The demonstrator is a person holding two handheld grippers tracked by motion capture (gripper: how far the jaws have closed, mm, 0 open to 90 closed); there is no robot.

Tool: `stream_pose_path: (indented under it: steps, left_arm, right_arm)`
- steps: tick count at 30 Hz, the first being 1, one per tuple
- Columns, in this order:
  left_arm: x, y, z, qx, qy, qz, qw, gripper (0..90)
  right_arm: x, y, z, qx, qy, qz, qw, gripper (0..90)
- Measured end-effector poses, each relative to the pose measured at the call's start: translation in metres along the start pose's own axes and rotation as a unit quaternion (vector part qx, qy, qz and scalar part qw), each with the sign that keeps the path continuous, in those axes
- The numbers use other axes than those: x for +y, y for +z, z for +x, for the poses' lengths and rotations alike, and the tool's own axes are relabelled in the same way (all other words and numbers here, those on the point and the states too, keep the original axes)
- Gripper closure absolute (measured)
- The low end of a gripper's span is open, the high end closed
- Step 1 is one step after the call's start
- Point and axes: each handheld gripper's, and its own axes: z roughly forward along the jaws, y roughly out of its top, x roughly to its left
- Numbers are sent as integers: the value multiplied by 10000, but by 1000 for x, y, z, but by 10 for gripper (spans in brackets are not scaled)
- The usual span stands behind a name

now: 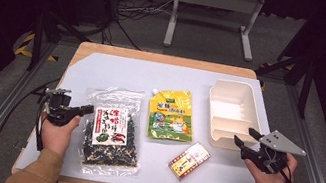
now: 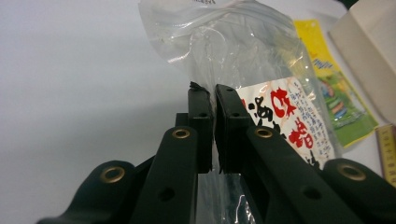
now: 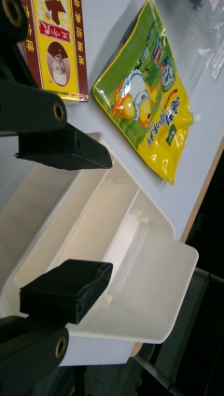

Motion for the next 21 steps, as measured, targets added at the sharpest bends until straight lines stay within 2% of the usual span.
stream_pose_path:
  steps: [2, 5, 10, 14, 17, 18, 21]
  left_arm:
    - [3, -7, -3, -28, 56, -104, 9999, 864]
    - [6, -16, -8, -176, 176, -278, 9993, 866]
    - [12, -29, -21, -338, 446, -490, 9972, 868]
    - [15, -38, -28, -490, 608, -657, 9948, 868]
    - [17, -46, -33, -669, 732, -822, 9917, 868]
    - [17, -46, -33, -669, 732, -822, 9917, 868]
    - [19, -54, -41, -755, 890, -977, 9884, 868]
  right_arm:
    - [0, 0, 0, 4, 2, -1, 10000, 431]
    - [0, 0, -1, 2, 28, 23, 10000, 438]
    - [-2, 1, -3, -73, 168, 170, 9997, 455]
    - [-1, 1, -4, -66, 177, 165, 9997, 461]
    - [-1, 1, -3, -32, 171, 179, 9997, 471]
    - [-1, 1, -3, -32, 171, 179, 9997, 471]
    - [0, 1, -2, 37, 139, 228, 9996, 495]
